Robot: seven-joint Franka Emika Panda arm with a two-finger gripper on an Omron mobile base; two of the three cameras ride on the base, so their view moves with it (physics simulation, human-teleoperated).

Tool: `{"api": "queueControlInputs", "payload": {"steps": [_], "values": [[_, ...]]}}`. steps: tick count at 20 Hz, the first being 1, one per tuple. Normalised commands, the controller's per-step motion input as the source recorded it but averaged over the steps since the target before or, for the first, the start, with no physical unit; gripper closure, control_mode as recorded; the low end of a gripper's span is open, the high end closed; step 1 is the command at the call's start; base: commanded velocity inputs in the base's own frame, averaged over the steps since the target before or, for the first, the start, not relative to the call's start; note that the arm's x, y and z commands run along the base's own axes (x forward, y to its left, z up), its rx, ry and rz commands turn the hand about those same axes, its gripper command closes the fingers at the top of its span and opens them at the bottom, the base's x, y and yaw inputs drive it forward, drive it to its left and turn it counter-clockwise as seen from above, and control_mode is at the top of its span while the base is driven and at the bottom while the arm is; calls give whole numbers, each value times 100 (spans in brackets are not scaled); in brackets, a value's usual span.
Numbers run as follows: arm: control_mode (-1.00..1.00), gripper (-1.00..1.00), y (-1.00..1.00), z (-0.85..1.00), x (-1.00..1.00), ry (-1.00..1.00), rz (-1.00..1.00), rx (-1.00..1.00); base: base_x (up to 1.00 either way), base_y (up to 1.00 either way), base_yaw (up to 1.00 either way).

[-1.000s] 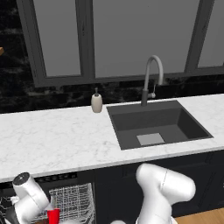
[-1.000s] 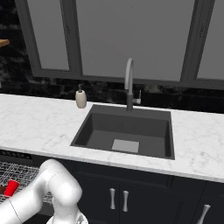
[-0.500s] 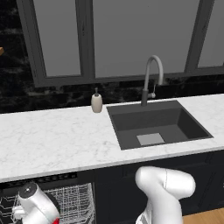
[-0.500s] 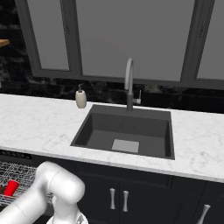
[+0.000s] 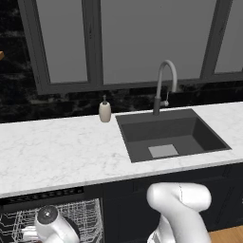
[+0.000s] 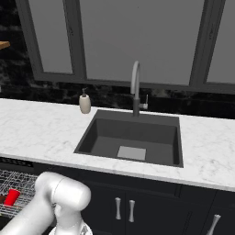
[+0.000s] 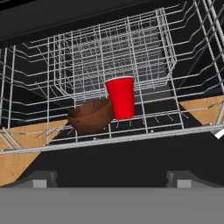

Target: Pick up the cup and bowl from the counter, place them in the dishwasher, and close the dishwasher door.

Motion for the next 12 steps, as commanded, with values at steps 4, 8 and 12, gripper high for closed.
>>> {"api": "queueControlInputs", "payload": {"steps": [4,8,12], "values": [[-100,-100,-17,0,-1,-8,0,11,0,0,0],[-100,-100,-11,2,-6,-7,0,10,0,0,0],[-100,-100,-4,8,-10,-2,2,8,0,0,0]]}}
